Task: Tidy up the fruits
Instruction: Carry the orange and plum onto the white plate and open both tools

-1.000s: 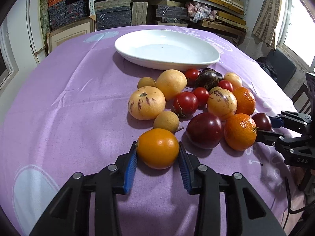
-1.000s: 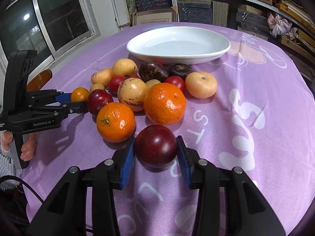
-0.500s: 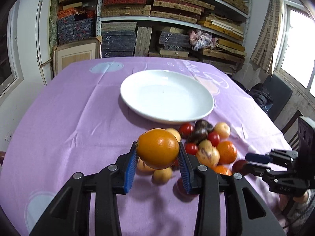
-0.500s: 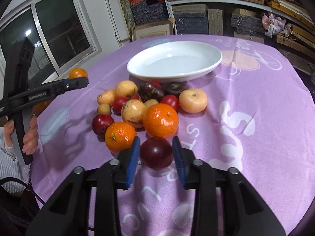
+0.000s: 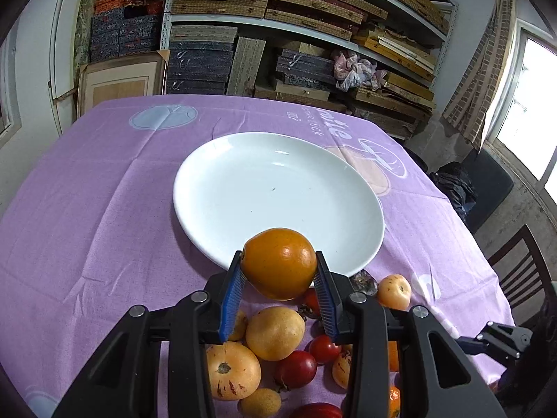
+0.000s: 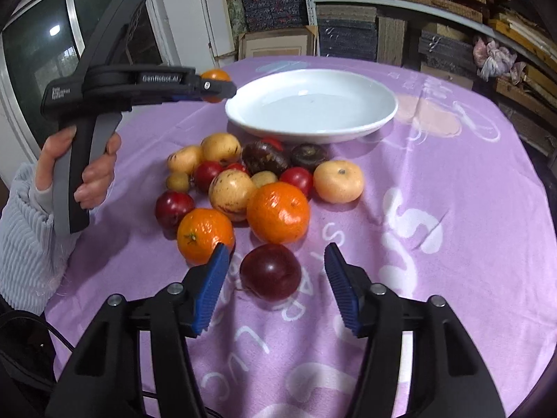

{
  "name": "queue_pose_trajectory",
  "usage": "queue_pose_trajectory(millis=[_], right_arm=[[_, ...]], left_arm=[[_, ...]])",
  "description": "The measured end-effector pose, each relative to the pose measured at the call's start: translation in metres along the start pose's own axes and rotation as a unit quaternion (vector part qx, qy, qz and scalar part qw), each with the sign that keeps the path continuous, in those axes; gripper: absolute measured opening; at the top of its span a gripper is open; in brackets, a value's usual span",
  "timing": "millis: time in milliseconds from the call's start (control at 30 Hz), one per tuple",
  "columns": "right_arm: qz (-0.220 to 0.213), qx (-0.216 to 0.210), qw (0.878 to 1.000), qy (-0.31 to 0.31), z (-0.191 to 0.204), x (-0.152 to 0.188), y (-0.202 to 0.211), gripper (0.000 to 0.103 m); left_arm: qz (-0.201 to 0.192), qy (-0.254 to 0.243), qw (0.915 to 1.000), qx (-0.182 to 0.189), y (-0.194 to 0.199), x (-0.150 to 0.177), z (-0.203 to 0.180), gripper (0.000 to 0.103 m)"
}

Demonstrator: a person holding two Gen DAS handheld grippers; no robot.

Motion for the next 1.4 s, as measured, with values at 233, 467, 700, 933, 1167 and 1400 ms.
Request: queue_pose_trajectory(millis=[233,467,700,933,1167,1400], right_arm=[[0.021,0.003,1.000,0.019,0.006,0.016,-0.020,0.039],[-0.055,0.030,0.998,0.001,-0.027,-0.056,0.004,0.039],[-0.035,0.057,0.998,0.003,-0.072,-0.119,-0.087,0.039],[0.016,0.067,0.998,0.005,-0.086,-0.111,-0.144,0.039],[-0.038,0.070,0.997,0.008,-0.077,-0.127,-0.104,0.040],[-0.249,0.064,0.966,0.023,-0.042,-0.138,0.050,0.099]], left_arm=[[-0.002,-0.007,1.0000,-0.004,0.001,-0.003,0.000,0.039],[-0.005,-0.023,0.9996,-0.016,-0.010,-0.021,0.000,0.039],[0.035,-0.039,0.9976,-0.046,-0.062,-0.026,0.007,0.040],[0.069,-0.031,0.9961,-0.046,-0.092,-0.015,0.025,0.040],[0.048,-0.001,0.9980,-0.041,-0.065,-0.024,0.032,0.058],[-0.030,0.008,0.9980,-0.056,0.036,-0.038,0.041,0.088]])
Point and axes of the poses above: each gripper's, at about its wrist camera, not at the fingertips, and y roughly against the way its jaws point, z to its left, x to its underside, the point moved 5 cm from there along -y, roughly the way its jaws point, and after that the axes turned 13 degrees about -z, right-handed, at the moved point
